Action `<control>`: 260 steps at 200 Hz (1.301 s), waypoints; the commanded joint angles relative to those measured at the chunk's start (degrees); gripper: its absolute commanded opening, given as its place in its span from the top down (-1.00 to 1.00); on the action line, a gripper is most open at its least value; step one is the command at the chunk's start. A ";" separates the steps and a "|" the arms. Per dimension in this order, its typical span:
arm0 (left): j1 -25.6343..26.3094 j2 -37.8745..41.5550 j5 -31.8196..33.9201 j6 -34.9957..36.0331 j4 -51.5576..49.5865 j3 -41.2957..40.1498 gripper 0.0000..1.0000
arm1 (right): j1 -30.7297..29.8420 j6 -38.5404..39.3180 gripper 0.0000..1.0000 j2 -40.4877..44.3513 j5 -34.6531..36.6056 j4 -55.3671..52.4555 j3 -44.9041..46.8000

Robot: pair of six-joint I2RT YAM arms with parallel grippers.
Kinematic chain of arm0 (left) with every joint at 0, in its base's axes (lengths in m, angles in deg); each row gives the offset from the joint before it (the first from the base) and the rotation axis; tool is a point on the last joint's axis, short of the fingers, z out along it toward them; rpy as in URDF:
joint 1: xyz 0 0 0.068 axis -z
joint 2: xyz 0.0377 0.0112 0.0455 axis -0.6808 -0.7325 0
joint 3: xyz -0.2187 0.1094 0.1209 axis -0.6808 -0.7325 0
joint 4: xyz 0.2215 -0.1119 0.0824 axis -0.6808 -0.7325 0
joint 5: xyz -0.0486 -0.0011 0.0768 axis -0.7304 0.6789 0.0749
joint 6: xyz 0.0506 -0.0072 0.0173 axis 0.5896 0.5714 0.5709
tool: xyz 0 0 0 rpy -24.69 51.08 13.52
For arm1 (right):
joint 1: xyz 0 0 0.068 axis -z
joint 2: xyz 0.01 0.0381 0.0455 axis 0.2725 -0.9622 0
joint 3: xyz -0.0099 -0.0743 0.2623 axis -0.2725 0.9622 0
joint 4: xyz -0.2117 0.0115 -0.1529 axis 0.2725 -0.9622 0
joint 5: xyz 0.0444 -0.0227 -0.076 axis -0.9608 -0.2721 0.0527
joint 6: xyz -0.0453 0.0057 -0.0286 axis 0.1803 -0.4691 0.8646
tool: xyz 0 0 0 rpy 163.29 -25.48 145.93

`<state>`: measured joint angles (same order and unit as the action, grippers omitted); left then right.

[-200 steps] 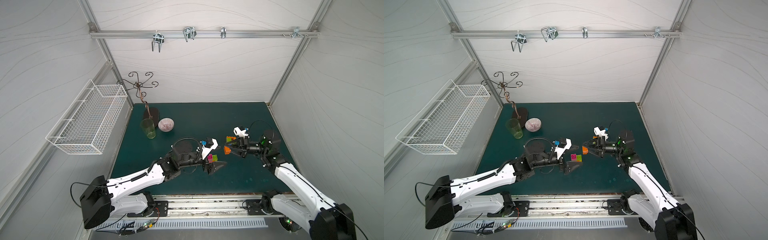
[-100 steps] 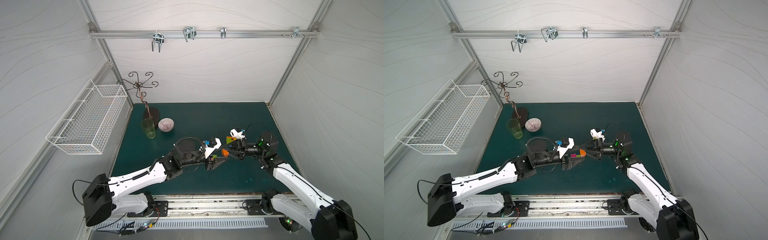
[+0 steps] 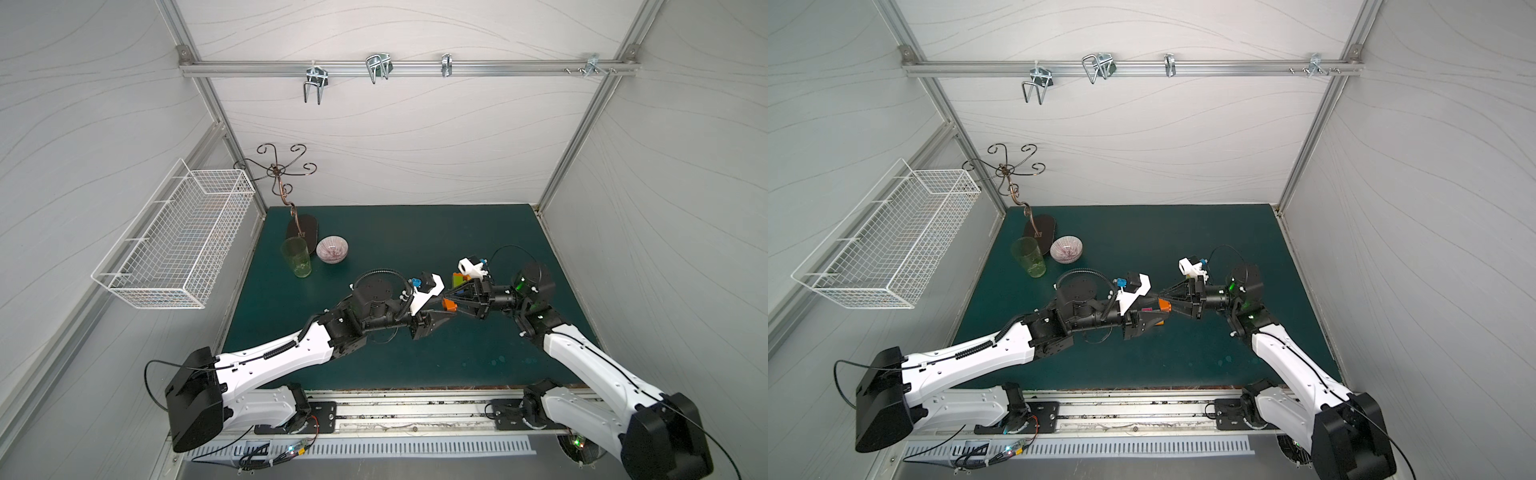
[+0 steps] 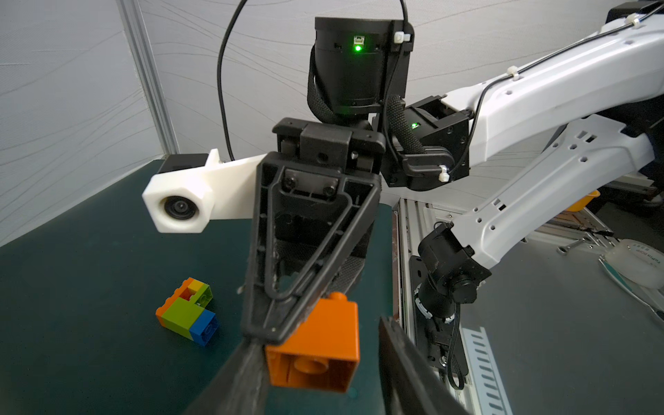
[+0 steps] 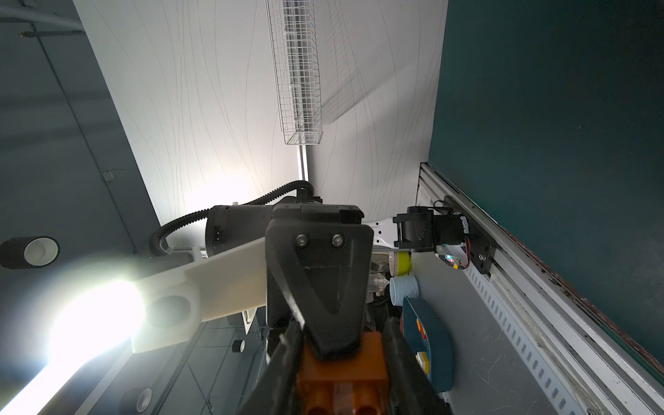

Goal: Assemble the letter p with lego
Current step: Pick up the lego brick from the center of the board, then assemble the lego brick with the lego brick.

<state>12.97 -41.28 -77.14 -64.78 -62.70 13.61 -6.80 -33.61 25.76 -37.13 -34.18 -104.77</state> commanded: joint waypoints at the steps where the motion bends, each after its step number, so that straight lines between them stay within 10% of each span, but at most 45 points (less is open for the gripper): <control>1: 0.64 0.58 -0.75 1.15 0.27 2.17 -0.02 | -0.33 -0.98 0.49 -0.63 0.15 3.53 -0.31; 88: 0.73 0.06 -1.75 2.26 -2.16 3.90 0.38 | -0.77 -1.61 0.45 -1.74 0.36 5.17 0.03; 124: 0.74 -0.20 0.92 0.80 -8.11 7.60 0.42 | -0.57 0.28 -0.18 -2.50 0.30 3.03 0.13; 156: 0.72 1.27 4.54 -2.05 -18.58 10.59 0.44 | 3.69 17.72 -0.97 0.68 1.50 -20.83 -3.31; 197: 0.72 1.41 14.55 -4.71 -39.06 15.63 0.44 | 12.41 45.67 -0.98 4.95 13.96 -56.09 -9.55; 260: 0.72 -11.70 23.29 6.56 -65.00 28.46 0.47 | 19.03 53.74 -0.98 9.10 29.47 -65.07 -9.02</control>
<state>13.52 -48.10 -59.29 -65.52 -114.83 36.69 10.73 13.50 32.63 -14.74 -91.86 -113.54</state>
